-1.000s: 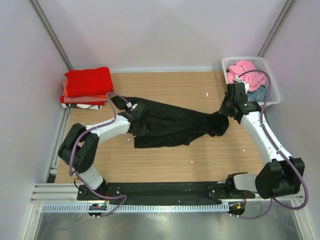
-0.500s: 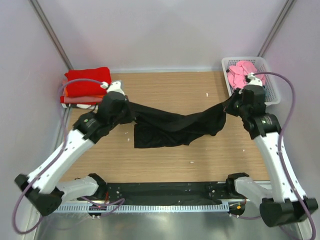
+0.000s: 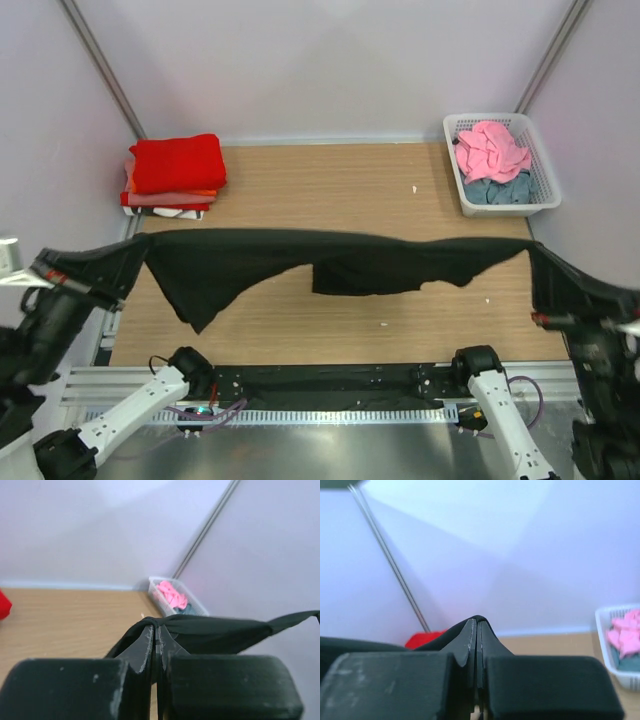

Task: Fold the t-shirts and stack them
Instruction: Flatten the tshirt out, then fold the tshirt

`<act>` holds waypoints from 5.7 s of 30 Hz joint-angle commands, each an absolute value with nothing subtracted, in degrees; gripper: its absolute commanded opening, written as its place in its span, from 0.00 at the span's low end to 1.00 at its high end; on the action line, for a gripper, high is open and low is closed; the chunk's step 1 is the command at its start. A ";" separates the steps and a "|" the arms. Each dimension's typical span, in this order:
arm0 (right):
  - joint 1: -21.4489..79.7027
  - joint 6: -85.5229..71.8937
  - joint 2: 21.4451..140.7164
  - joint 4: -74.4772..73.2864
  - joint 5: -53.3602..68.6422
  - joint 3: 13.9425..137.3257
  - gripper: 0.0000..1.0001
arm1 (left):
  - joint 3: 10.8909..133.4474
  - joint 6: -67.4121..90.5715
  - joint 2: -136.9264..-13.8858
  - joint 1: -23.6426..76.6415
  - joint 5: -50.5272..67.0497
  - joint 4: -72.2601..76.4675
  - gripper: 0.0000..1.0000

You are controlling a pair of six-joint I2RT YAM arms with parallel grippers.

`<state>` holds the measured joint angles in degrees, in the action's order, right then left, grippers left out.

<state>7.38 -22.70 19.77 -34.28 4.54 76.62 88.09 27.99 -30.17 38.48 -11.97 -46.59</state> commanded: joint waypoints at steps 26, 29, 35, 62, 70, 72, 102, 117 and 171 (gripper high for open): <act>8.35 -18.39 102.53 -55.28 -11.46 116.88 0.65 | 97.29 31.90 -90.15 10.56 -6.52 -54.93 0.04; 10.36 -17.40 109.07 -55.03 -11.06 119.36 1.00 | 96.42 31.46 -94.66 9.67 -5.36 -53.89 0.46; 10.46 -17.75 98.98 -48.96 -11.95 107.61 1.00 | 87.81 31.47 -86.07 9.67 -4.84 -45.97 0.85; 25.14 -23.73 117.42 -22.23 14.51 89.21 0.95 | 62.84 22.16 -54.94 10.28 -3.49 -50.18 0.92; 21.80 -28.65 116.37 -17.32 8.80 76.74 0.94 | 56.43 22.41 -48.61 10.28 -5.89 -45.71 0.94; 20.66 -29.18 115.05 -17.31 5.63 72.61 0.94 | 56.42 22.76 -48.16 10.28 -5.98 -45.61 0.95; 19.32 -31.02 72.72 -33.38 -11.59 56.78 1.00 | 55.90 23.29 -54.05 10.63 -2.99 -46.14 0.92; 55.77 -55.71 56.51 -40.61 -13.18 33.85 0.83 | 55.72 22.85 -54.84 10.72 -1.76 -45.79 0.93; 67.32 -78.13 43.77 -63.10 -43.94 38.50 0.01 | 30.25 65.82 -43.34 30.85 -14.76 -45.54 0.95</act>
<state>67.02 -74.63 45.19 -61.10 -38.72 37.93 33.39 58.39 -45.67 30.46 -8.16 -48.69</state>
